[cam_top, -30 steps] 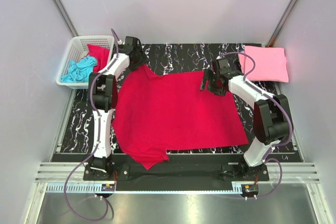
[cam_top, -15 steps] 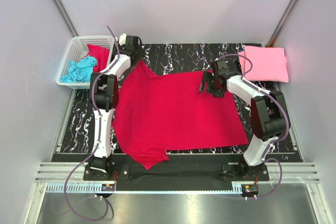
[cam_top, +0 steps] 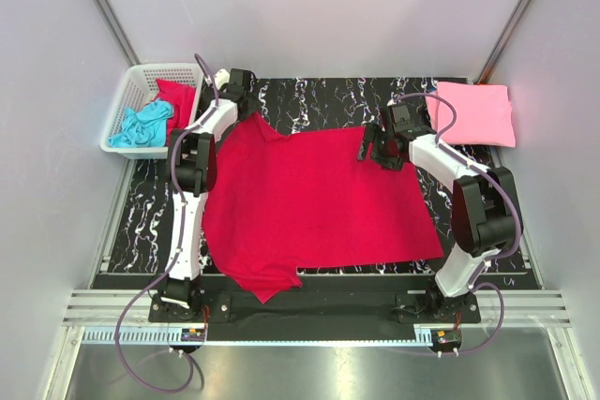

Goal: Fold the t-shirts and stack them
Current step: Flatten the tshirt out

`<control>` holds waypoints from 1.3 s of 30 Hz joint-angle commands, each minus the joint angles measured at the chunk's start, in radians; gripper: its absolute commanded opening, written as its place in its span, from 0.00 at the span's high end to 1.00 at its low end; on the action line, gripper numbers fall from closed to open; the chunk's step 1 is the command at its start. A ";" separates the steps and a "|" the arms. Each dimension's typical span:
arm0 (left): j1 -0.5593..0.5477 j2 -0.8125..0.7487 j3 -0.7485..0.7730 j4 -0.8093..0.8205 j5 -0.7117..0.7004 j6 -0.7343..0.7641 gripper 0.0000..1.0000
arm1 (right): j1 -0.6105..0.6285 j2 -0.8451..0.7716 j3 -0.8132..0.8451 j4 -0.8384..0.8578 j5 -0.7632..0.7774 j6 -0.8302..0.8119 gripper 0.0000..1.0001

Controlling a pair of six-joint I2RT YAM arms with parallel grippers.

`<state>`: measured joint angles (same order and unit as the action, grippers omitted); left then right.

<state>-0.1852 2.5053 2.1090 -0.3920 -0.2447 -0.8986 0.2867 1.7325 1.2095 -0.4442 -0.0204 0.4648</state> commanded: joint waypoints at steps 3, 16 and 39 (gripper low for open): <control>-0.005 0.032 0.055 -0.005 -0.012 -0.017 0.63 | -0.007 -0.034 0.001 0.019 -0.015 0.005 0.20; -0.005 0.032 0.083 0.018 0.001 -0.013 0.48 | -0.009 -0.025 -0.010 0.019 -0.013 0.001 0.21; -0.005 -0.056 -0.030 0.180 0.062 -0.023 0.53 | -0.009 0.018 -0.004 0.018 -0.019 -0.008 0.22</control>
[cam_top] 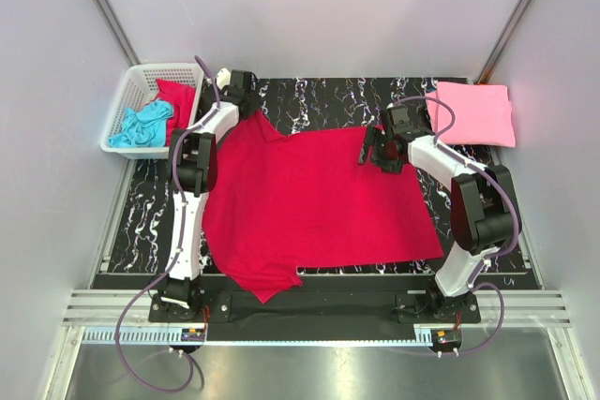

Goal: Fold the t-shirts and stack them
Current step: Flatten the tshirt out

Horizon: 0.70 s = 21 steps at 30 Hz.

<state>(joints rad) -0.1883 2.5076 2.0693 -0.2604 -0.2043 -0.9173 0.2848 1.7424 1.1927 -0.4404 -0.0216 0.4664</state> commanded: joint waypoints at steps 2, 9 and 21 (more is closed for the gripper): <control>-0.002 -0.073 -0.009 0.053 0.026 -0.014 0.53 | -0.007 0.011 0.013 0.015 -0.014 -0.009 0.22; -0.002 -0.125 -0.049 0.092 0.017 0.001 0.53 | -0.006 0.026 0.018 0.016 -0.020 -0.006 0.23; -0.002 -0.059 0.008 0.059 0.006 -0.014 0.53 | -0.009 0.019 0.025 0.014 -0.017 -0.009 0.23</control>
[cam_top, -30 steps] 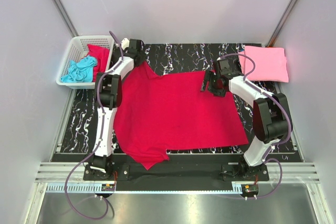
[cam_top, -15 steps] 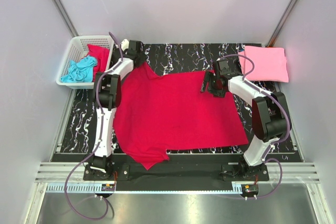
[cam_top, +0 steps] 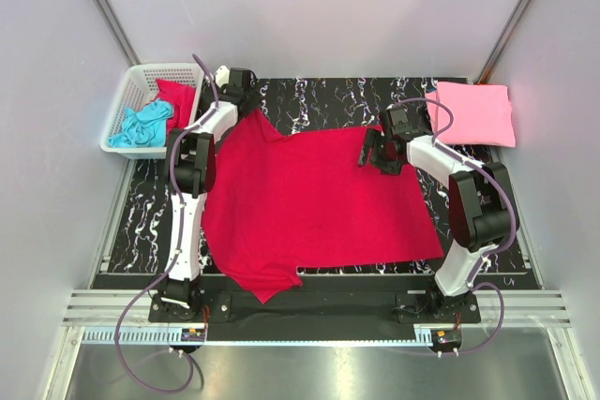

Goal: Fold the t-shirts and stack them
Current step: Flatten the tshirt out

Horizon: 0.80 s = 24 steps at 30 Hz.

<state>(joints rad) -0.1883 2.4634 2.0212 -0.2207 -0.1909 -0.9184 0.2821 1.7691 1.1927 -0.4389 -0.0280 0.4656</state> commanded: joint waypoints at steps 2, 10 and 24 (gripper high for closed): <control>-0.002 0.006 0.077 -0.012 -0.016 -0.017 0.53 | -0.006 -0.011 0.027 0.011 -0.009 -0.010 0.23; -0.003 0.052 0.125 -0.097 -0.032 -0.056 0.53 | -0.008 -0.040 0.027 0.011 -0.004 -0.007 0.24; -0.003 0.092 0.155 -0.206 -0.056 -0.108 0.57 | -0.009 -0.089 0.016 0.008 0.003 0.005 0.24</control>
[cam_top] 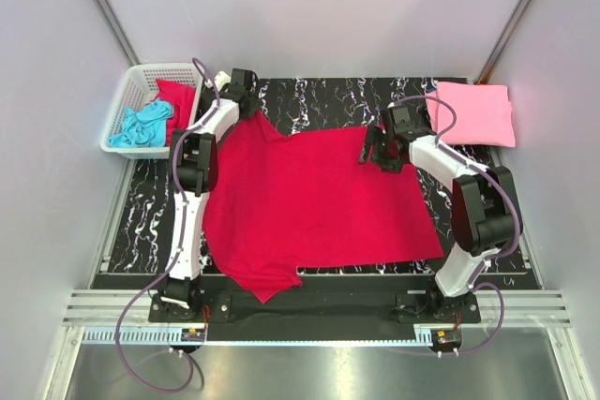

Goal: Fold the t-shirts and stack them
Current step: Flatten the tshirt out, then fold the tshirt

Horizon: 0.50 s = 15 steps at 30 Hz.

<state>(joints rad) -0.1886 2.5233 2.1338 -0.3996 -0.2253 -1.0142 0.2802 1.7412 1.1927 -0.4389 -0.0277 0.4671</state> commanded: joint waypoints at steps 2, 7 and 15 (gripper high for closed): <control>-0.003 0.042 0.049 -0.027 -0.013 -0.014 0.74 | -0.007 -0.065 0.015 0.009 0.002 0.004 0.24; -0.003 0.040 0.049 -0.028 -0.016 -0.009 1.00 | -0.007 -0.062 0.018 0.009 -0.006 0.004 0.24; -0.005 -0.003 0.037 -0.025 0.010 0.040 1.00 | -0.006 -0.019 0.031 0.008 0.023 0.011 0.24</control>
<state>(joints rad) -0.1886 2.5431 2.1521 -0.4091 -0.2222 -1.0149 0.2802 1.7180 1.1927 -0.4389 -0.0235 0.4679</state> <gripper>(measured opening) 0.009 0.764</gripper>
